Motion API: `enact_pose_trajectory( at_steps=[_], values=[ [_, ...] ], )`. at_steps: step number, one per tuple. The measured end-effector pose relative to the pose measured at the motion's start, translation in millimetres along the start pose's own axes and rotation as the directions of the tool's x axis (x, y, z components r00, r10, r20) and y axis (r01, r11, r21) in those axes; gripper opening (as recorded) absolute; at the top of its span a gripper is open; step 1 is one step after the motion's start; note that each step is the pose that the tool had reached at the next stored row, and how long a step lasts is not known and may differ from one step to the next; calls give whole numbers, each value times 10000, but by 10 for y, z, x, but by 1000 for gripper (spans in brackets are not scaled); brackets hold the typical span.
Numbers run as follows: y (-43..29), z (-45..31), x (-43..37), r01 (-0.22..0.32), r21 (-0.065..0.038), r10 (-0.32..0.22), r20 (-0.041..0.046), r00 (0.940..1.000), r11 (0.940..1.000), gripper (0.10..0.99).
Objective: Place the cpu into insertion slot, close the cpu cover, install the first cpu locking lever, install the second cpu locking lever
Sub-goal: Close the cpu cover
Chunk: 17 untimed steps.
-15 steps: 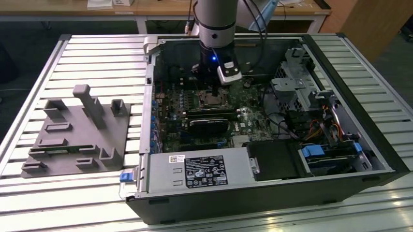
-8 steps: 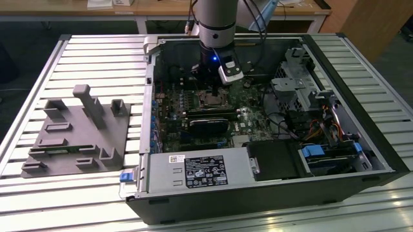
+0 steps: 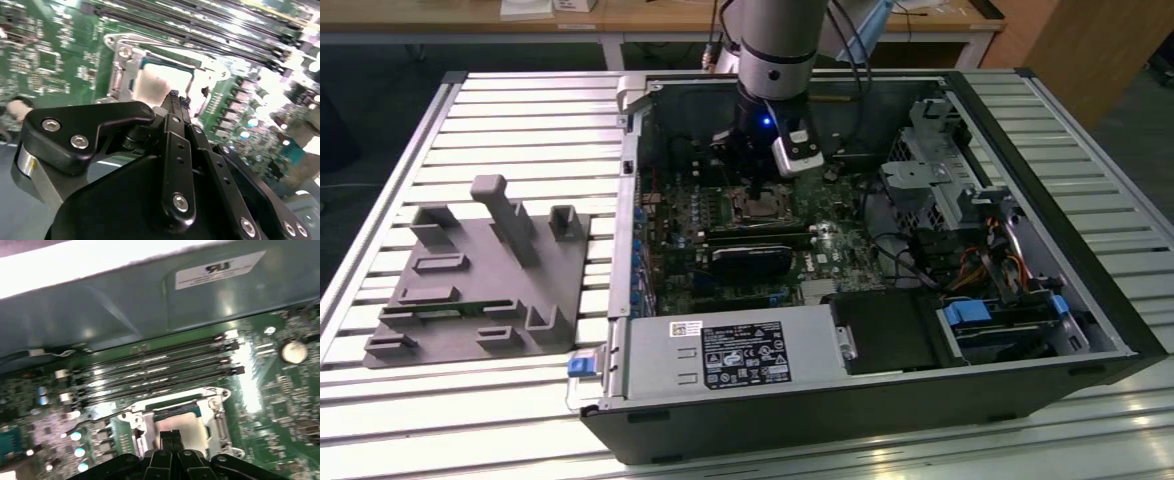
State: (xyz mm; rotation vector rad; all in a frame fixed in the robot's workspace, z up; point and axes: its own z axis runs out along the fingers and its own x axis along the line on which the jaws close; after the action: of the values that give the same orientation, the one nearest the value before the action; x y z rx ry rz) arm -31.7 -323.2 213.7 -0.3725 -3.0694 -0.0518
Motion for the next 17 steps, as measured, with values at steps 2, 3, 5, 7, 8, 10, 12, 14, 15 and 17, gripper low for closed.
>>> enact_pose_trajectory(
  at_steps=[2, 3, 5, 7, 8, 10, 12, 14, 15, 17],
  values=[
    [0, -1, 1, -3, 5, 3, -9, 10000, 10000, 106],
    [0, -1, 0, -2, 5, 2, -13, 10000, 10000, 106],
    [0, 0, 0, 35, 6, -35, -15, 10000, 10000, 106],
    [0, 4, 0, 303, 16, -303, -22, 9995, 9995, 106],
    [0, 6, 0, 470, 27, -470, -27, 9989, 9989, 106],
    [-2, 10, -1, 754, 42, -754, -35, 9971, 9971, 106],
    [-9, 16, -3, 952, 51, -952, -34, 9955, 9954, 106],
    [-18, 24, -5, 1142, 58, -1142, -27, 9935, 9934, 106],
    [-22, 29, -6, 1231, 61, -1231, -18, 9924, 9924, 106],
    [-31, 39, -6, 1376, 66, -1376, 7, 9905, 9905, 106]
  ],
)
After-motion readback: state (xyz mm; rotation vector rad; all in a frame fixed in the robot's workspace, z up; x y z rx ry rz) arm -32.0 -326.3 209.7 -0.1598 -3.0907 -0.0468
